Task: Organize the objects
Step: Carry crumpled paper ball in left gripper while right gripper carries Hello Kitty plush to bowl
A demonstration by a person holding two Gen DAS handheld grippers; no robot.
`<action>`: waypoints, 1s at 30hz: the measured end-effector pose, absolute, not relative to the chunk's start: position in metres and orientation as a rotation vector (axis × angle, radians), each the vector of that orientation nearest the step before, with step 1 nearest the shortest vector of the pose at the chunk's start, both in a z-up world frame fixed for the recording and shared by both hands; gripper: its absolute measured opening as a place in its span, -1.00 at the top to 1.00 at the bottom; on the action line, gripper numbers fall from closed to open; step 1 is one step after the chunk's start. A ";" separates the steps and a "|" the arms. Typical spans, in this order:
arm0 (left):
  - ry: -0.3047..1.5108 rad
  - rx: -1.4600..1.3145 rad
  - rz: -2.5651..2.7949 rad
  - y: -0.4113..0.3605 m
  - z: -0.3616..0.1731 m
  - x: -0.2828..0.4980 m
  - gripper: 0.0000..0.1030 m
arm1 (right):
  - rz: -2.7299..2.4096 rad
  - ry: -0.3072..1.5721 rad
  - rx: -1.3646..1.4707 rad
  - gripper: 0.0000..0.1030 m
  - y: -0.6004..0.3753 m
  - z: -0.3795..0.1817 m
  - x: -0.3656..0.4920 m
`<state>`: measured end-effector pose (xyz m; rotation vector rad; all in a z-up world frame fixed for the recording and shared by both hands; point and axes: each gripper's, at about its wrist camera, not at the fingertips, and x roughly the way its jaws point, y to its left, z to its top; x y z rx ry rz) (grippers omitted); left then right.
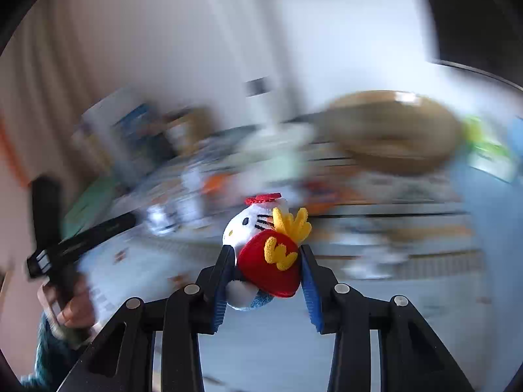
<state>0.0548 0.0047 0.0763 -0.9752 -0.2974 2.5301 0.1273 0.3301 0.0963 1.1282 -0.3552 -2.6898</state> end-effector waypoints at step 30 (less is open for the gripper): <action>-0.035 -1.021 2.408 0.099 0.071 0.066 0.09 | -2.716 -0.316 1.403 0.07 0.376 0.041 0.119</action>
